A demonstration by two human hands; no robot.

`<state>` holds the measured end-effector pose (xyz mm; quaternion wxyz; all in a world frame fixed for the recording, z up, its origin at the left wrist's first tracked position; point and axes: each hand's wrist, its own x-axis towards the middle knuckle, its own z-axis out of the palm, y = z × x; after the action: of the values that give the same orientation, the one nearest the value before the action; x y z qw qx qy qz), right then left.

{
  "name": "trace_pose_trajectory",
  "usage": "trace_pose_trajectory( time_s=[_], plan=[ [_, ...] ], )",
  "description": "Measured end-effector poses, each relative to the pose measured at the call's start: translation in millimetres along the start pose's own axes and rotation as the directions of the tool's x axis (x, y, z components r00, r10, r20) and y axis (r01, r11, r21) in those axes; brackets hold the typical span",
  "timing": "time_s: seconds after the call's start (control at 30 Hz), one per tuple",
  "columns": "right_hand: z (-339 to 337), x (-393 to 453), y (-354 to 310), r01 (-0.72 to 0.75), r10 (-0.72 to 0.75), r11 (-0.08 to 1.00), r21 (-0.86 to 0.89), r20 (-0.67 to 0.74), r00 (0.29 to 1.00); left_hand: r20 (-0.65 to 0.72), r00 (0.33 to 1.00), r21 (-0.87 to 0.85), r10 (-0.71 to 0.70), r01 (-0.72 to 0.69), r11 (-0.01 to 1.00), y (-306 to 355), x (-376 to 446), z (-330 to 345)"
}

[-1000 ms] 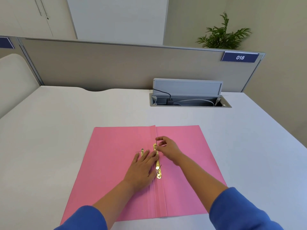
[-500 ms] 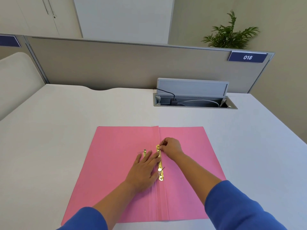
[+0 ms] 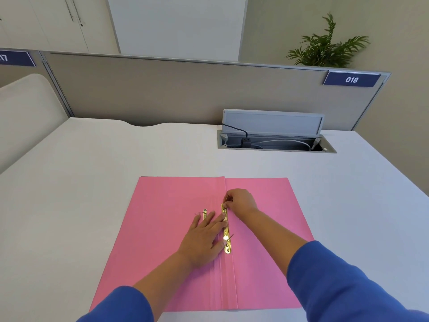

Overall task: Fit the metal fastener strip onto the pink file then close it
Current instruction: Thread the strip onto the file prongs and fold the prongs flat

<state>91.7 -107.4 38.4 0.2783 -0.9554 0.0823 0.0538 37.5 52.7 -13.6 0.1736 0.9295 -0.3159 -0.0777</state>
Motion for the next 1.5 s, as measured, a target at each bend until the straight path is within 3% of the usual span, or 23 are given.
trace_pose_trajectory(
  time_s=[0.17, 0.3, 0.6, 0.73, 0.9, 1.0, 1.2, 1.4, 1.5],
  plan=[
    [-7, 5, -12, 0.142, -0.121, 0.969, -0.201, 0.114, 0.986, -0.014, 1.0, -0.005, 0.006, -0.006, 1.0, 1, 0, 0],
    [-8, 10, -17, 0.106, -0.079, 0.97, -0.219, 0.128, 0.989, -0.021, 1.0, 0.009, 0.008, -0.008, 1.0, 0, 0, 0],
    [-1, 18, -16, -0.273, 0.274, 0.96, 0.061, 0.004, 0.962, -0.041, 0.999, 0.026, 0.022, -0.021, 0.999, 0, 0, 1],
    [1, 17, -11, -0.389, 0.382, 0.887, 0.248, 0.078, 0.921, -0.044, 0.999, 0.034, 0.019, -0.017, 0.999, -1, 0, 1],
    [-2, 7, -7, -0.358, 0.338, 0.868, 0.345, 0.118, 0.934, -0.041, 0.999, 0.026, 0.009, -0.007, 1.0, -1, 0, 1],
    [-7, -10, -6, -0.339, 0.265, 0.825, 0.452, 0.219, 0.939, -0.039, 0.999, 0.022, 0.004, -0.003, 1.0, -1, 0, 1],
    [-7, -67, 0, -0.373, 0.191, 0.793, 0.482, 0.384, 0.903, -0.033, 0.999, -0.001, -0.009, 0.009, 1.0, -1, 2, 0],
    [10, -103, 7, -0.354, 0.246, 0.746, 0.565, 0.26, 0.934, -0.023, 1.0, -0.006, -0.007, 0.006, 1.0, -1, 1, -1],
    [20, -111, 11, -0.303, 0.276, 0.801, 0.516, 0.131, 0.952, -0.012, 1.0, 0.014, -0.007, 0.007, 1.0, 0, 2, -2]
  ],
)
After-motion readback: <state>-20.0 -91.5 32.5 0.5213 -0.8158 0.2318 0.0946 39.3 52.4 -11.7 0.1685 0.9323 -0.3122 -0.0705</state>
